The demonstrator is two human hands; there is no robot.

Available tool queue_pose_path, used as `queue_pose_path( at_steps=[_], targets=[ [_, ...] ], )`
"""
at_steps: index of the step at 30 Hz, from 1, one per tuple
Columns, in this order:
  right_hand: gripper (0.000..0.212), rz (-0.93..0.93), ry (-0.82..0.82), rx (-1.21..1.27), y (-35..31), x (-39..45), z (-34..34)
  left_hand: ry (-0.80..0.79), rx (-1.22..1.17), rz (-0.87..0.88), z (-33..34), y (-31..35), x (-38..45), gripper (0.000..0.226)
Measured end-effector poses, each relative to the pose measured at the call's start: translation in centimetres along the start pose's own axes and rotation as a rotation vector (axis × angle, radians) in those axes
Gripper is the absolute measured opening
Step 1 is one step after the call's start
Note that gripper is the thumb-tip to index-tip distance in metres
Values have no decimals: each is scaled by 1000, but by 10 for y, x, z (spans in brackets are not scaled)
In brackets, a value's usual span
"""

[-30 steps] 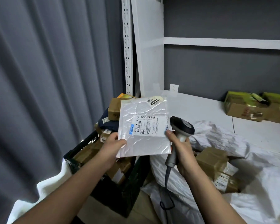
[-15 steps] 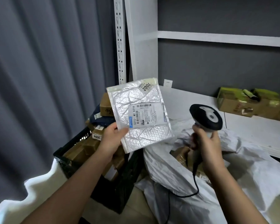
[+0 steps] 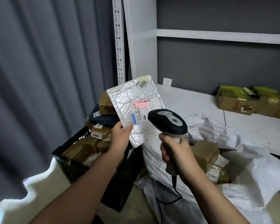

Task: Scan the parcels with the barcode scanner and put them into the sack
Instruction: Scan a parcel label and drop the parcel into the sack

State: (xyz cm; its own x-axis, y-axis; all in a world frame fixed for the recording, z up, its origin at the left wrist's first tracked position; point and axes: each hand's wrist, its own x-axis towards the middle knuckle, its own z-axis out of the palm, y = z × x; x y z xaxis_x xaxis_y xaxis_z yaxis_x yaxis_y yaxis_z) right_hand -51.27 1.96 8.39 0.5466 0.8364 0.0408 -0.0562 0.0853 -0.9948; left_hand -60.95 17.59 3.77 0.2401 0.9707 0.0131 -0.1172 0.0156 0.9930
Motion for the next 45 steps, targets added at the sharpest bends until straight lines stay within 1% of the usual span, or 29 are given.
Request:
queue_pose_path(
  at_steps=[7,13,16,21,25,27,32,34,38,41,43,45],
  targets=[
    [30,-19,24,-69,-3,0,-8,5,-3,-11,-3,-2,4,19],
    [26,-25,9,-107,-2,0,-9,6,24,-19,-3,-3,5,20],
    [22,-25,3,-75,-1,0,-9,4,22,-15,-3,-3,4,19],
    [24,-31,5,-34,-6,-3,-11,-5,30,-20,-4,-3,4,19],
    [11,-21,65,60,-16,-3,-24,-38,106,-25,-1,-3,1,18],
    [11,-12,113,122,-23,-1,-40,-82,204,0,3,-5,-2,17],
    [12,39,245,135,-41,-2,-98,-188,496,133,18,-11,-16,19],
    [13,56,287,158,-46,-5,-124,-254,536,169,35,-9,-20,17],
    [19,81,375,168,-52,-17,-174,-381,608,211,105,-8,-25,23],
    [17,75,422,193,-55,-27,-200,-481,798,235,166,-22,-28,31],
    [17,76,446,199,-56,-33,-213,-597,944,248,204,-38,-33,40],
    [17,78,467,209,-55,-37,-223,-722,1099,273,232,-55,-40,43]
  ],
)
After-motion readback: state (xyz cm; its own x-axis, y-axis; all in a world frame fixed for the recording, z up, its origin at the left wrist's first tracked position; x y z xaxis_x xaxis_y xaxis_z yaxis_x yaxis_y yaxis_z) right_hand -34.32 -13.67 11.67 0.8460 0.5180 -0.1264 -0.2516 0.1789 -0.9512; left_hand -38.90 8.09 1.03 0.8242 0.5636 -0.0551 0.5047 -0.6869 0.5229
